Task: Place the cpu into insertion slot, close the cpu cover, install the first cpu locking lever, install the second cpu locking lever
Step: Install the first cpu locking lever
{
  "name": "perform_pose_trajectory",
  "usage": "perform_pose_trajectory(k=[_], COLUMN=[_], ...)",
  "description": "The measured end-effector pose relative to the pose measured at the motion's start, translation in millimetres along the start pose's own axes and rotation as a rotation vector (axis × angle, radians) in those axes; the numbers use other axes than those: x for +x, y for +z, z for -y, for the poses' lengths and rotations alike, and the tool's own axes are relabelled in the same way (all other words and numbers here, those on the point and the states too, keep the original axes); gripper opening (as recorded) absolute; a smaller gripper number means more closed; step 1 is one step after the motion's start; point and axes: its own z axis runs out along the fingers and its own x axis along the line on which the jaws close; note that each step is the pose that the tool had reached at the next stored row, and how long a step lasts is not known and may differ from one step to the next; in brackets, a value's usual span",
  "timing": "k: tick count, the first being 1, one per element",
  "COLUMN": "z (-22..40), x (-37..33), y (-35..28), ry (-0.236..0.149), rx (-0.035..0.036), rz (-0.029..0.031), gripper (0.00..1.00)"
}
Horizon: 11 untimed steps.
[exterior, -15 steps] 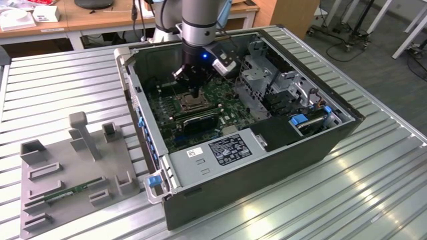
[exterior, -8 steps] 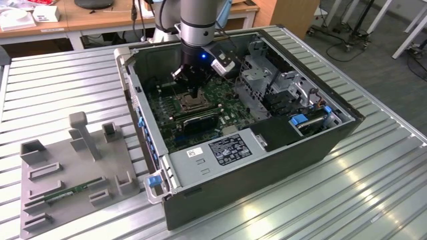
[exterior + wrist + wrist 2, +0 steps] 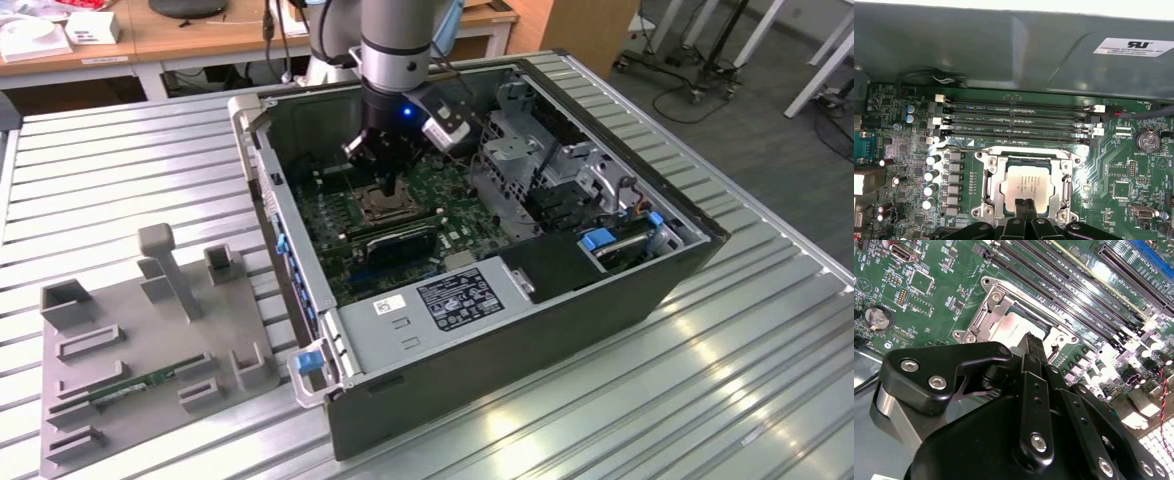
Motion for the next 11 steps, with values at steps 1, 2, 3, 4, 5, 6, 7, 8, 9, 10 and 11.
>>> perform_pose_trajectory(k=[1,2,3,4,5,6,7,8,9,10,11], z=[0.0,0.0,0.0,-0.1,-0.1,-0.1,-0.1,-0.1,-0.1,-0.1,-0.1], x=[0.0,0.0,0.0,0.0,0.0,-0.1,-0.1,0.0,0.0,0.0,0.2], y=[-0.3,-0.8,-1.2,-1.6,-1.9,-1.9,-1.9,-2.2,-2.3,-2.3,-2.3], ry=[0.0,0.0,0.0,0.0,0.0,0.0,0.0,0.0,0.0,0.0,0.0], rx=[-0.0001,-0.0001,-0.0001,-0.0002,-0.0002,-0.0004,-0.0004,-0.0002,-0.0001,-0.0001,-0.0001], rz=[0.0001,0.0001,0.0001,0.0001,0.0001,0.0003,0.0003,0.0001,0.0001,0.0001,0.0001], gripper=[0.11,0.11,0.11,0.11,0.11,0.11,0.11,0.11,0.11,0.11,0.11])
